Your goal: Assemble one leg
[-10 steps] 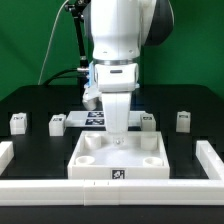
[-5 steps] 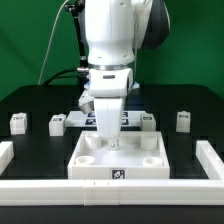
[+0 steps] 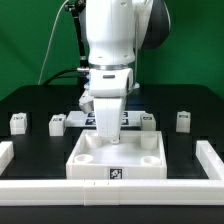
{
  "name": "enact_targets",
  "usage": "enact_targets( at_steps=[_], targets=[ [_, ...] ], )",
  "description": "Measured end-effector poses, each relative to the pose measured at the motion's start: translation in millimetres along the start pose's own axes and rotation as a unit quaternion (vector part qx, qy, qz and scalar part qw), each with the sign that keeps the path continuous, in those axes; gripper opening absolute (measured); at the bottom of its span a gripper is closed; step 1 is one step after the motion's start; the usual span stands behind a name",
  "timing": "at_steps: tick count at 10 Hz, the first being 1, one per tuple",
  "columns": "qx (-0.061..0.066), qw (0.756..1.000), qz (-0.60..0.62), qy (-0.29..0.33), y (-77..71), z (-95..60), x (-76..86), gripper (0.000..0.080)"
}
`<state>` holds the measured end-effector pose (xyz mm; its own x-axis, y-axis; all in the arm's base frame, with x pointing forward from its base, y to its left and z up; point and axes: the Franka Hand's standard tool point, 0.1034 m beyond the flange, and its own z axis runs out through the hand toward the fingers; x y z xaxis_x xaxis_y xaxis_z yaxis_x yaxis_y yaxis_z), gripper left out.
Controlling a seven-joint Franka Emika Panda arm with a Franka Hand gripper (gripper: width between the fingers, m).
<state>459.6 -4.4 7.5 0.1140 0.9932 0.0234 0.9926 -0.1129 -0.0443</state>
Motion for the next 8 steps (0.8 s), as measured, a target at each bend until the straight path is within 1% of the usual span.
enact_targets(
  at_steps=[1, 7, 8],
  targets=[
    [-0.002, 1.0, 0.0, 0.0, 0.8, -0.3, 0.0, 0.0059],
    [-0.005, 1.0, 0.0, 0.001, 2.2, -0.8, 0.5, 0.006],
    [-0.006, 1.0, -0.009, 0.002, 4.7, -0.4, 5.4, 0.006]
  ],
)
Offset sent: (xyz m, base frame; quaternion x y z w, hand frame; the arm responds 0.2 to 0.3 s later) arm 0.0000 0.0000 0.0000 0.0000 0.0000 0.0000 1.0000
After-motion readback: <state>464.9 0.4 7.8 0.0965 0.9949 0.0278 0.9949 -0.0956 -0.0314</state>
